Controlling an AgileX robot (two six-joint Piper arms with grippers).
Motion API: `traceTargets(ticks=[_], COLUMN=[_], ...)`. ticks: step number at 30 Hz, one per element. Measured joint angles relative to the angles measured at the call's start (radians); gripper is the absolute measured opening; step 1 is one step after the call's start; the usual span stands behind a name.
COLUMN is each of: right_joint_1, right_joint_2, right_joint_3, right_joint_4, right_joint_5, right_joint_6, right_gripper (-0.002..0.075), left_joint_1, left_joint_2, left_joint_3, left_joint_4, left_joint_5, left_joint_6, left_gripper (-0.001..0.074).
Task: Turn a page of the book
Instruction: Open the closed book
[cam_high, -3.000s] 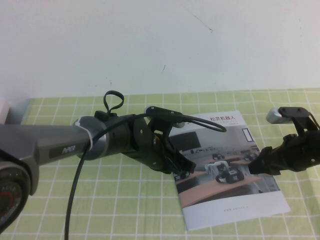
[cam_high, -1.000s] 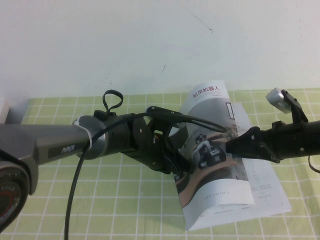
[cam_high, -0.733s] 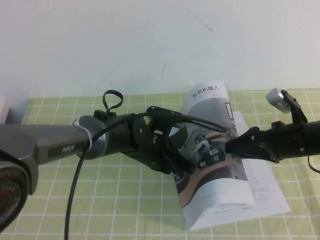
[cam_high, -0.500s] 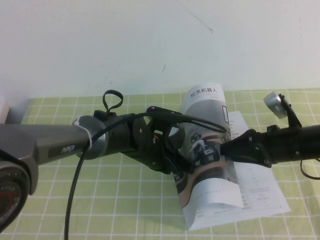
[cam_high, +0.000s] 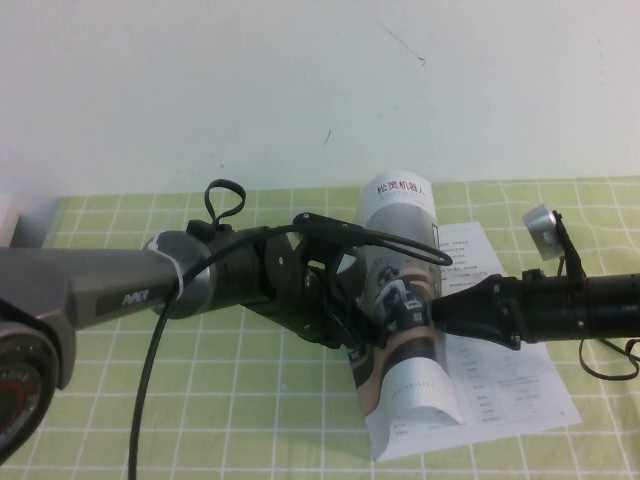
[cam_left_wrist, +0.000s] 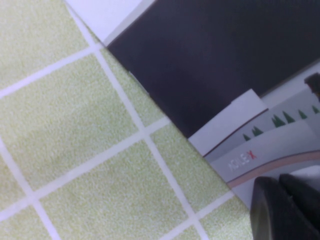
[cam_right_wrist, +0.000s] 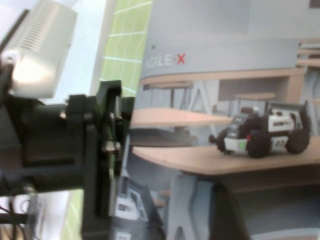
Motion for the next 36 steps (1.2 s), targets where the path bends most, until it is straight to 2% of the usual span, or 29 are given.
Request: traceTargets(ticks=[6,13,23,31,36], right_joint_1=[0.0,0.006,0.008,0.009,0.01], right_joint_2=[0.0,-0.002,-0.01,-0.012,-0.014], right_joint_3=[0.0,-0.01,-0.012,-0.012,-0.012], right_joint_4=[-0.096,-0.145,-0.184,-0.188,-0.192], right_joint_5=[-0.081,-0.119,-0.161,-0.169,-0.173], right_joint_6=[0.054,0.102,0.153,0.161,0.165], right_gripper=[0.0275,0.0229,0.0209,0.0208,0.0207], left_joint_1=[0.0,0.0,0.0,-0.006,-0.072], left_joint_2=[0.0,0.0,-0.023,-0.204,-0.29], left_joint_3=[0.0,0.0,0.004,0.01,0.01], left_joint_4=[0.0,0.0,0.019,0.054,0.038], left_joint_5=[0.0,0.002,0.033,0.055,0.048], left_joint_6=[0.004,0.018,0.066,0.088,0.151], left_gripper=[-0.0004,-0.0004,-0.0004,-0.0004,-0.0004])
